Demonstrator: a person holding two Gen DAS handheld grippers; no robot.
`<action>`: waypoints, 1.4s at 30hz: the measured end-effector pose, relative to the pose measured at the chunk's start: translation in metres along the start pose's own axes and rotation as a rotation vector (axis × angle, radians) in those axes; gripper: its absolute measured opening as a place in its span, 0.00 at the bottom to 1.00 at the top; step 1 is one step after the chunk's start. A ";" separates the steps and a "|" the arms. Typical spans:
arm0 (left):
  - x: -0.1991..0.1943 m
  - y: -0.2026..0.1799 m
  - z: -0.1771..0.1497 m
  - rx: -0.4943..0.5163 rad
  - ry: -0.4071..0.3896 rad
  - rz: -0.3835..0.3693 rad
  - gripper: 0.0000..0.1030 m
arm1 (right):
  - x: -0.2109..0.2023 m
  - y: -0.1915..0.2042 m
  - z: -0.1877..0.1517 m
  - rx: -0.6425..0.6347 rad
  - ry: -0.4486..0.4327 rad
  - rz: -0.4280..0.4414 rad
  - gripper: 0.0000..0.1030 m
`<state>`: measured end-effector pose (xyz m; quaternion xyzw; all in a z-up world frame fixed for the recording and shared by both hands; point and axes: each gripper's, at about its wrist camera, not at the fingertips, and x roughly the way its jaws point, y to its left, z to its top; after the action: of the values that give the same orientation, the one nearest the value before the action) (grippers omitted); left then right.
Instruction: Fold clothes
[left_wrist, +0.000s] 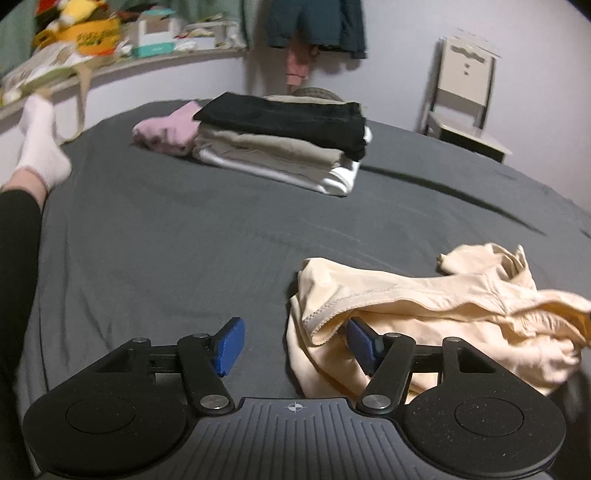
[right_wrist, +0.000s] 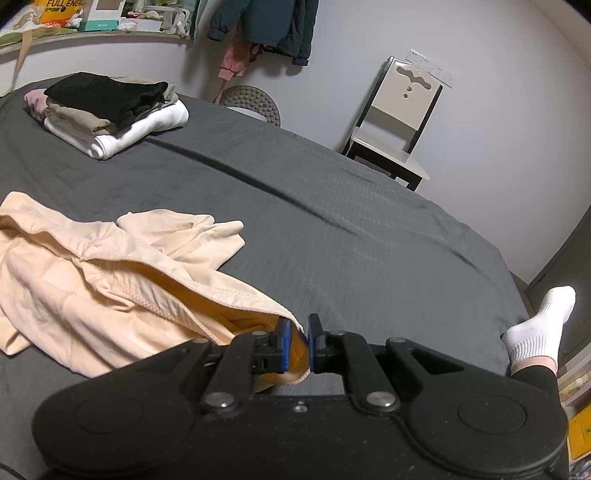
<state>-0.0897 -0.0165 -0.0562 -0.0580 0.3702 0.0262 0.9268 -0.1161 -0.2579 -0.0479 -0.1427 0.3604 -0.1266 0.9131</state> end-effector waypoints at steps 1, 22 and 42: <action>0.001 0.002 0.000 -0.021 -0.003 -0.001 0.59 | 0.000 0.000 0.000 0.002 0.001 -0.002 0.09; 0.015 0.021 0.006 -0.229 0.051 -0.071 0.55 | 0.007 -0.002 -0.001 0.019 0.028 -0.018 0.09; -0.005 -0.014 0.043 0.248 -0.165 -0.002 0.05 | 0.001 -0.006 0.006 0.093 -0.032 -0.043 0.06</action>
<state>-0.0628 -0.0252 -0.0202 0.0590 0.2933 -0.0161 0.9541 -0.1120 -0.2631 -0.0425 -0.1095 0.3366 -0.1605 0.9214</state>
